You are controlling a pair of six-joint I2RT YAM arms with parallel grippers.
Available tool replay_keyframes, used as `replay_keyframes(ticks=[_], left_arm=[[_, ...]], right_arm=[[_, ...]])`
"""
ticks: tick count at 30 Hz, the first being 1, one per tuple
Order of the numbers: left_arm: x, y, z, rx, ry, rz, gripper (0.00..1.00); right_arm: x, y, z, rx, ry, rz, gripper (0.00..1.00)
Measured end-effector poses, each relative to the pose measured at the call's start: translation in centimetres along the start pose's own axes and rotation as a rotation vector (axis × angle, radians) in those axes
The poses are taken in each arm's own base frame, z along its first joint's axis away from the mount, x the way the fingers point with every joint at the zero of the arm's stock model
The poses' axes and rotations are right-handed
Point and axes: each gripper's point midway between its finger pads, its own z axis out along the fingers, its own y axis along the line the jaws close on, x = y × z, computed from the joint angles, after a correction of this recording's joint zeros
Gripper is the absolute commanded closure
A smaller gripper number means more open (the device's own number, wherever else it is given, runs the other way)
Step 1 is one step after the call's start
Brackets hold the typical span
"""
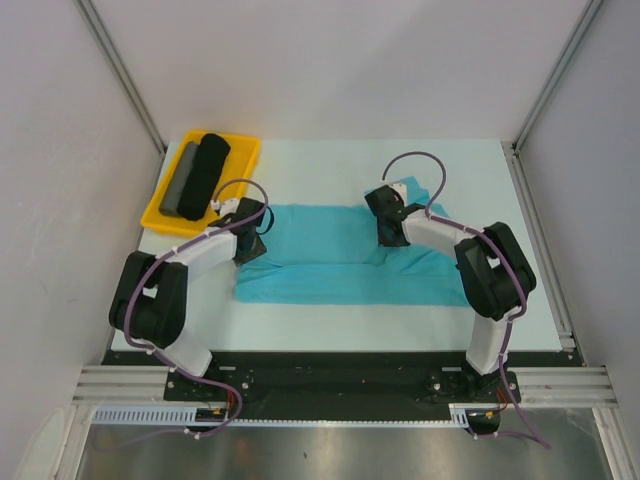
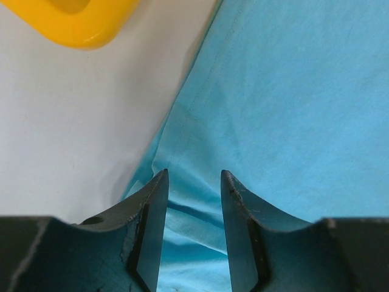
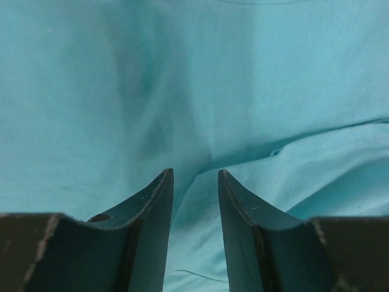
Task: Roll the t-shirts
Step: Fold the T-shirt at the center of the board.
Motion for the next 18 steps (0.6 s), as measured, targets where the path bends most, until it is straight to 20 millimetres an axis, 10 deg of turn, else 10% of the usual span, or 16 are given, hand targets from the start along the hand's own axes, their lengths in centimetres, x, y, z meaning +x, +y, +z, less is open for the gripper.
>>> replay_keyframes(ticks=[9,18], left_arm=[[0.0,0.1,0.2,-0.005,0.000,0.001,0.56],[-0.1,0.0,0.2,-0.006,-0.005,0.000,0.77]], right_arm=[[1.0,0.1,-0.4,0.005,0.032,-0.020,0.63],[1.1,0.4,-0.5,-0.002,0.035,-0.005,1.00]])
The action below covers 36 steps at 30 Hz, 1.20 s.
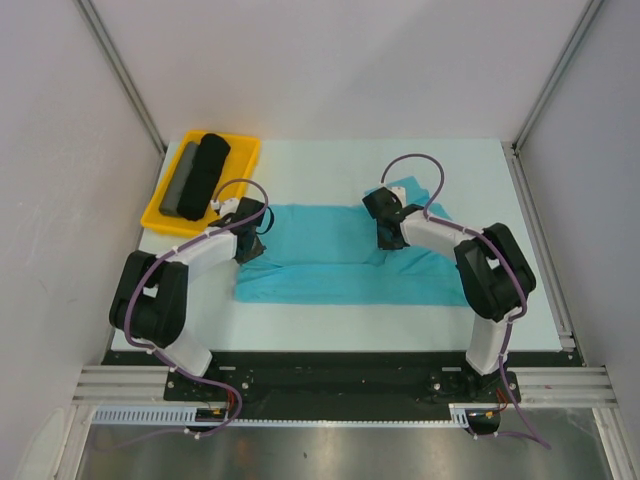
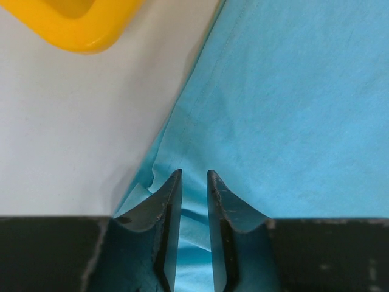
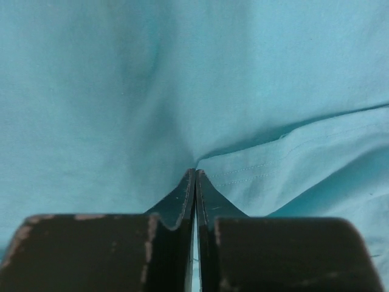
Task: Roll the t-shirts
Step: Fold the T-shirt at the center of the board.
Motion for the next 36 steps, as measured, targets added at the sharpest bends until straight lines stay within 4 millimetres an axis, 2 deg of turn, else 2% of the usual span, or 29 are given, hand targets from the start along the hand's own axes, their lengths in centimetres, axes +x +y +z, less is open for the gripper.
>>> replay_keyframes(ticks=[3,9,12,13,14,16,19,29,30,32,33,35,36], left_arm=[[0.0,0.0,0.0,0.000,-0.001,0.000,0.87],[0.0,0.0,0.0,0.000,-0.001,0.001,0.99],[0.0,0.0,0.0,-0.001,-0.001,0.002,0.99],[0.0,0.1,0.0,-0.001,-0.001,0.002,0.99],[0.0,0.1,0.0,-0.001,-0.001,0.002,0.99],[0.0,0.1,0.0,-0.001,-0.002,0.001,0.99],[0.0,0.1,0.0,-0.002,-0.001,0.002,0.99],[0.0,0.1,0.0,-0.002,-0.002,0.002,1.00],[0.0,0.1,0.0,-0.002,-0.001,0.002,1.00],[0.0,0.1,0.0,-0.002,-0.002,0.002,1.00],[0.0,0.1,0.0,-0.002,-0.002,0.002,1.00],[0.0,0.1,0.0,-0.002,-0.002,0.002,1.00],[0.0,0.1,0.0,-0.002,-0.002,0.002,1.00]], right_arm=[[-0.2,0.0,-0.3,-0.002,-0.007,0.011,1.00],[-1.7,-0.1,-1.9,-0.023,-0.052,0.036,1.00],[-2.6,-0.2,-2.9,-0.039,-0.081,0.051,0.87],[-2.8,-0.2,-3.1,-0.044,-0.090,0.055,0.75],[-2.9,-0.1,-3.2,-0.048,-0.092,0.059,0.70],[-2.8,0.1,-3.1,-0.061,-0.086,0.057,0.62],[-2.3,0.4,-2.7,-0.069,-0.067,0.043,0.59],[0.2,0.8,-0.7,-0.054,0.013,-0.009,0.60],[0.4,0.8,-0.6,-0.051,0.019,-0.012,0.66],[0.7,0.6,-0.4,-0.043,0.027,-0.021,0.71],[0.9,0.5,-0.4,-0.035,0.032,-0.025,0.78],[1.0,0.2,-0.4,-0.024,0.037,-0.029,0.85],[1.0,0.1,-0.4,-0.017,0.037,-0.030,0.93]])
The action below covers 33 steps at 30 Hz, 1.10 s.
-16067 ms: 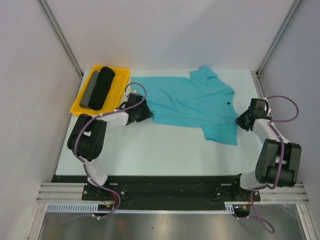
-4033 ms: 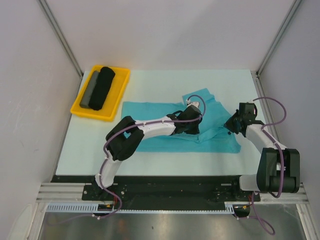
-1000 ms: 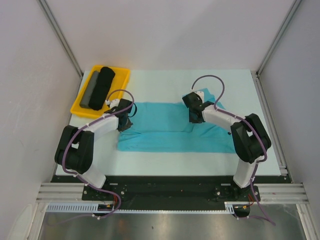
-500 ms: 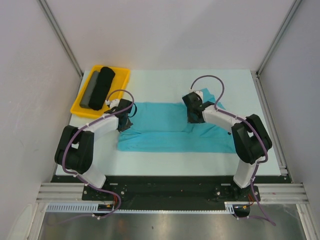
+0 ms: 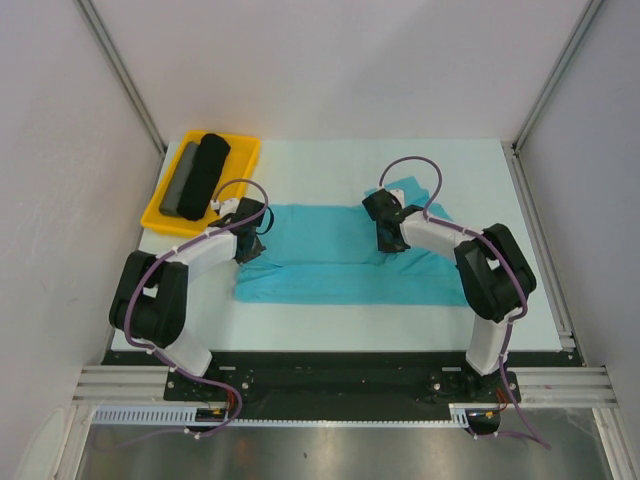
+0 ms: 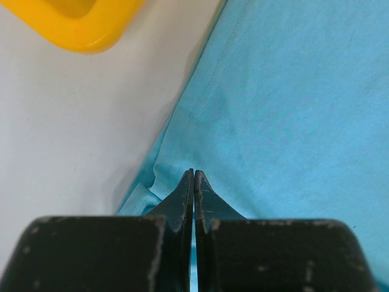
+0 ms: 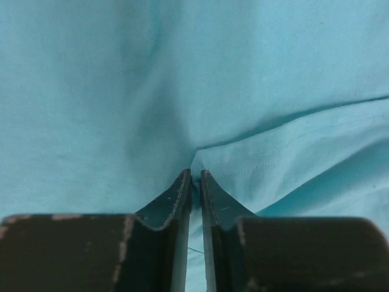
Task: Roll the t-shirts
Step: Fold the T-shirt at the center of the board.
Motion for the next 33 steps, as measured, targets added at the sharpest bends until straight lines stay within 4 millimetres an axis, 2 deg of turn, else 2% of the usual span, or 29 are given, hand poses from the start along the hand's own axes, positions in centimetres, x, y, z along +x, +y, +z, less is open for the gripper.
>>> replay_keyframes(ticks=[3,8,13,19,22,23,25,26,27,28,31,33], left_arm=[[0.0,0.0,0.0,0.000,0.000,0.000,1.00],[0.0,0.0,-0.1,0.001,-0.001,0.003,1.00],[-0.4,-0.1,-0.5,0.012,-0.013,0.000,1.00],[-1.0,-0.1,-1.1,0.021,-0.034,-0.009,1.00],[-1.1,-0.1,-1.1,0.021,-0.034,-0.010,1.00],[-1.0,-0.1,-1.1,0.021,-0.034,-0.009,1.00],[-1.0,-0.1,-1.1,0.022,-0.034,-0.008,0.98],[-1.1,-0.1,-1.1,0.023,-0.034,-0.004,0.93],[-1.1,-0.2,-1.1,0.029,-0.033,0.002,0.86],[-1.1,-0.4,-1.2,0.037,-0.032,0.007,0.70],[-1.3,-0.7,-1.5,0.063,-0.036,0.031,0.43],[-1.9,-1.2,-1.8,0.091,-0.052,0.046,0.39]], right_arm=[[0.0,-0.4,0.0,0.013,0.000,0.005,1.00],[-0.2,-0.8,-0.3,0.030,-0.015,0.025,1.00],[-0.5,-2.0,-2.0,0.043,-0.067,0.067,1.00],[-2.3,-2.3,-3.6,0.016,-0.175,0.127,0.99],[-3.0,-1.9,-3.6,-0.002,-0.207,0.142,0.81],[-3.1,-1.8,-3.5,-0.010,-0.213,0.142,0.67],[-3.4,-1.3,-3.5,-0.032,-0.224,0.143,0.55],[-3.5,-1.1,-3.5,-0.043,-0.229,0.135,0.45],[-3.7,-1.0,-3.5,-0.053,-0.233,0.131,0.43],[-3.9,-0.8,-3.5,-0.067,-0.236,0.131,0.41],[-4.3,-0.6,-3.4,-0.113,-0.244,0.133,0.37],[-4.9,-1.3,-3.6,-0.142,-0.248,0.154,0.36]])
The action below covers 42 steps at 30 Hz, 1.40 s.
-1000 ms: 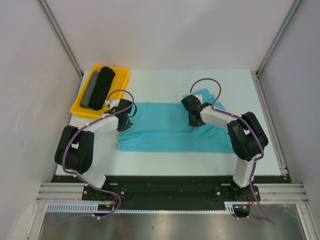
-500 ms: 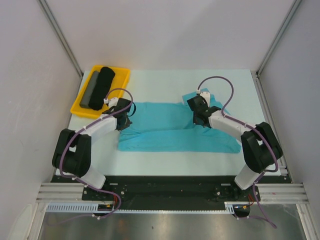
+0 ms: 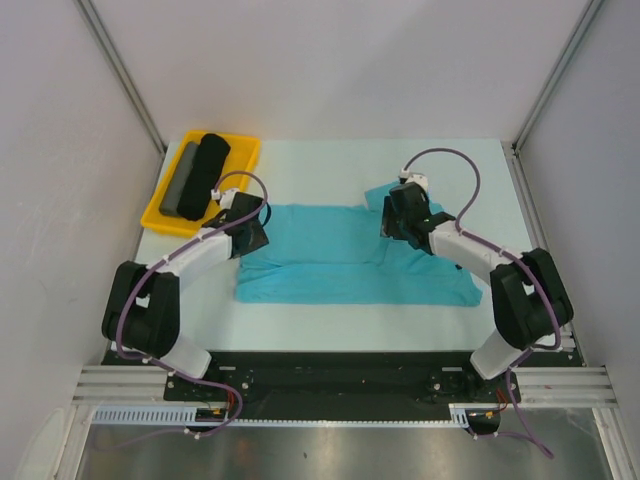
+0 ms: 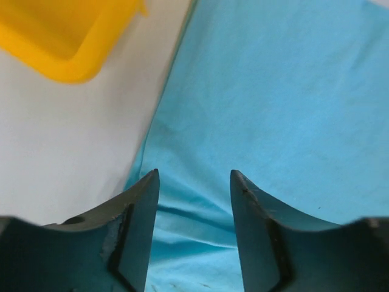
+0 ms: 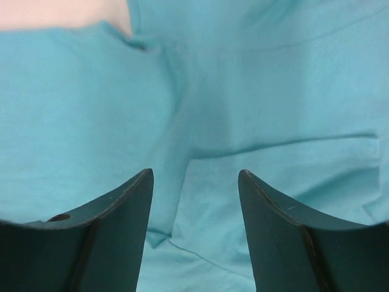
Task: Roll the t-shirts
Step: Fold the T-shirt at the center of the board.
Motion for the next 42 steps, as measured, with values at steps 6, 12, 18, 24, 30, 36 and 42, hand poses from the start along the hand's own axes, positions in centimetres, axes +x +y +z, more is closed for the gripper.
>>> replay_keyframes(ticks=[6,12,18,24,30,36,42], left_arm=[[-5.0,-3.7,-0.1,0.091,-0.110,0.012,0.40],[-10.2,-7.9,2.8,0.128,-0.191,0.033,0.45],[-11.2,-8.3,8.2,0.100,-0.143,0.049,0.45],[-11.5,-7.7,11.1,0.082,-0.102,0.033,0.45],[-11.4,-7.8,11.1,0.086,-0.087,0.035,0.45],[-10.9,-8.2,11.0,0.109,-0.061,0.038,0.45],[-11.1,-8.8,10.8,0.135,-0.053,0.033,0.45]], right_arm=[[-6.3,-3.1,0.2,-0.107,-0.130,0.172,0.37],[-10.8,-6.4,2.1,-0.189,-0.248,0.314,0.37],[-10.8,-7.9,6.0,-0.238,-0.247,0.364,0.37],[-12.2,-8.9,11.5,-0.266,-0.249,0.394,0.37],[-14.5,-10.1,17.2,-0.254,-0.217,0.426,0.40],[-15.2,-10.5,21.3,-0.156,-0.139,0.421,0.40],[-13.6,-7.4,20.9,-0.054,-0.076,0.319,0.38]])
